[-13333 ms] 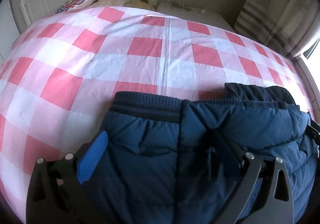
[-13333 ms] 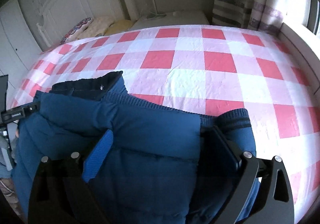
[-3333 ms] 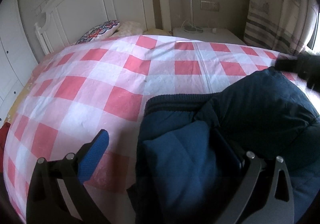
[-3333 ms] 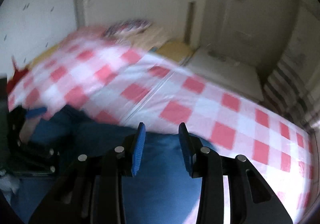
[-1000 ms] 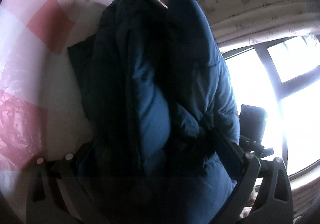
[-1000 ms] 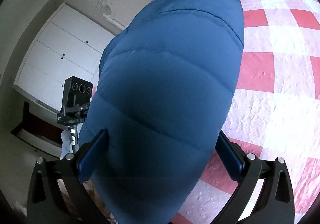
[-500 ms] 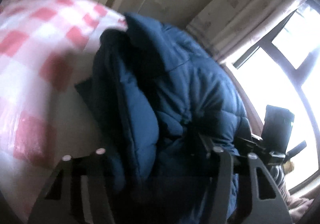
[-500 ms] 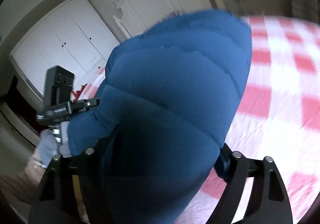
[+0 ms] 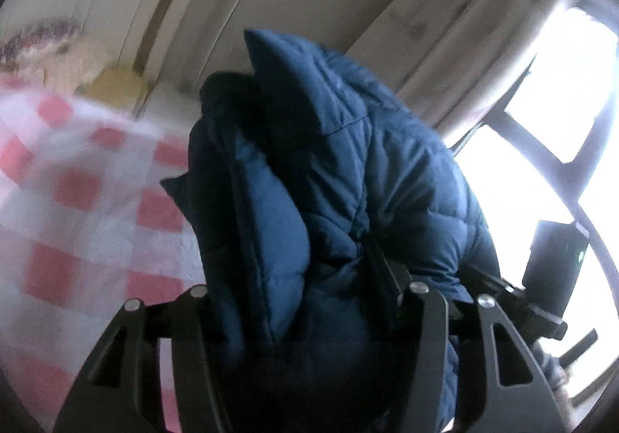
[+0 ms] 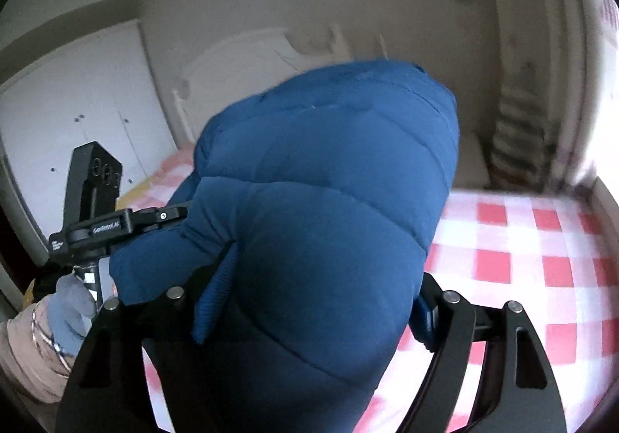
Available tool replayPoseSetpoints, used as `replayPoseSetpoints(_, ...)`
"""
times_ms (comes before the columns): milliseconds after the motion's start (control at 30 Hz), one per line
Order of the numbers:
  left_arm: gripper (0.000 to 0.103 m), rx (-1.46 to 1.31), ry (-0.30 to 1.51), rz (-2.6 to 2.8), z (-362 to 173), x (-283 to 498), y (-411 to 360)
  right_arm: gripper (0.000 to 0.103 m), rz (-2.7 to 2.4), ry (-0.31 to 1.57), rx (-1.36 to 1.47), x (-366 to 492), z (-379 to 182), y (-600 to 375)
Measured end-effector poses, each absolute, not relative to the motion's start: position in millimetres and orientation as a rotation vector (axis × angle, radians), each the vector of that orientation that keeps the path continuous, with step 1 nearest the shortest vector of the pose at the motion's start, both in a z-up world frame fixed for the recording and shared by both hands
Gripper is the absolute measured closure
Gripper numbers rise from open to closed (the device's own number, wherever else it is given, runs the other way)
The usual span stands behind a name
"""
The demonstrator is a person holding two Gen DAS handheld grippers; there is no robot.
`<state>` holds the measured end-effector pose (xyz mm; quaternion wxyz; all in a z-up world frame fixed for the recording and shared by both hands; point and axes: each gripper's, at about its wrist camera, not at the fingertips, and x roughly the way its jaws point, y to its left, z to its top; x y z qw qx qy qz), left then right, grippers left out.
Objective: Fold large clothes
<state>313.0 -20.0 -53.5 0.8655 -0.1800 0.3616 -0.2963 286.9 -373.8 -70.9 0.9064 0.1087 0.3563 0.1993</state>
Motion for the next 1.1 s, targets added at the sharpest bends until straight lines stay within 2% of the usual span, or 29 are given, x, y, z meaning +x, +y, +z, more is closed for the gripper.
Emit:
replayPoseSetpoints(33, 0.046, -0.365, 0.846, -0.597, -79.8, 326.8, -34.9, 0.025, 0.352, 0.813, 0.217, 305.8, -89.9, -372.6)
replayPoseSetpoints(67, 0.030, -0.346, 0.928, -0.570, -100.1, 339.8, -46.5, 0.021, 0.285, 0.921, 0.200, 317.8, -122.1, -377.8)
replayPoseSetpoints(100, 0.026, -0.372, 0.928, -0.560, -115.7, 344.1, -47.4, 0.011, 0.279, 0.892, 0.280, 317.6, -133.1, -390.1)
replayPoseSetpoints(167, 0.024, -0.417, 0.913, -0.562, -118.6, 344.2, -41.2, 0.011, 0.305, 0.861, 0.421, 313.1, -141.4, -406.8)
replayPoseSetpoints(233, 0.024, -0.341, 0.924, -0.547, -102.8, 340.9, -40.0, 0.008, 0.265, 0.846, 0.390, 303.2, -135.2, -407.9)
replayPoseSetpoints(300, 0.024, -0.233, 0.848, -0.479, -76.1, 329.0, -33.1, 0.008, 0.172, 0.746, 0.292, 283.8, -113.1, -404.0)
replayPoseSetpoints(333, 0.021, -0.198, 0.774, -0.428, -58.7, 321.0, -28.0, 0.007, 0.159, 0.714, 0.272, 276.0, -106.6, -400.1)
replayPoseSetpoints(367, 0.012, -0.182, 0.679, -0.381, -37.3, 314.6, -22.0, 0.007, 0.174, 0.683, 0.251, 260.5, -98.3, -388.0)
replayPoseSetpoints(433, 0.006, -0.193, 0.558, -0.359, -1.6, 312.1, -22.3, 0.011, 0.196, 0.628, 0.154, 250.2, -80.5, -356.3)
replayPoseSetpoints(533, 0.005, -0.092, 0.564, -0.389, 27.8, 329.8, -62.0, 0.025, 0.248, 0.584, -0.031, 243.9, -65.9, -299.1)
replayPoseSetpoints(633, 0.005, 0.086, 0.634, -0.433, 23.5, 368.1, -119.5, 0.028, 0.284, 0.635, -0.211, 247.3, -80.1, -239.2)
replayPoseSetpoints(733, 0.005, 0.237, 0.747, -0.388, -22.1, 411.5, -157.5, 0.027, 0.269, 0.677, -0.411, 250.7, -125.7, -185.8)
replayPoseSetpoints(767, 0.002, 0.252, 0.787, -0.373, -36.6, 422.8, -163.1, 0.027, 0.242, 0.668, -0.454, 248.7, -135.8, -180.7)
replayPoseSetpoints(833, 0.002, 0.175, 0.813, -0.381, -61.7, 435.5, -151.3, 0.026, 0.195, 0.627, -0.540, 245.6, -158.4, -170.3)
replayPoseSetpoints(967, 0.002, 0.092, 0.813, -0.383, -69.3, 431.9, -127.1, 0.024, 0.243, 0.669, -0.533, 251.8, -163.7, -170.1)
replayPoseSetpoints(1100, 0.002, 0.069, 0.784, -0.227, -54.5, 412.4, -107.9, 0.020, 0.314, 0.691, -0.533, 235.1, -153.4, -178.7)
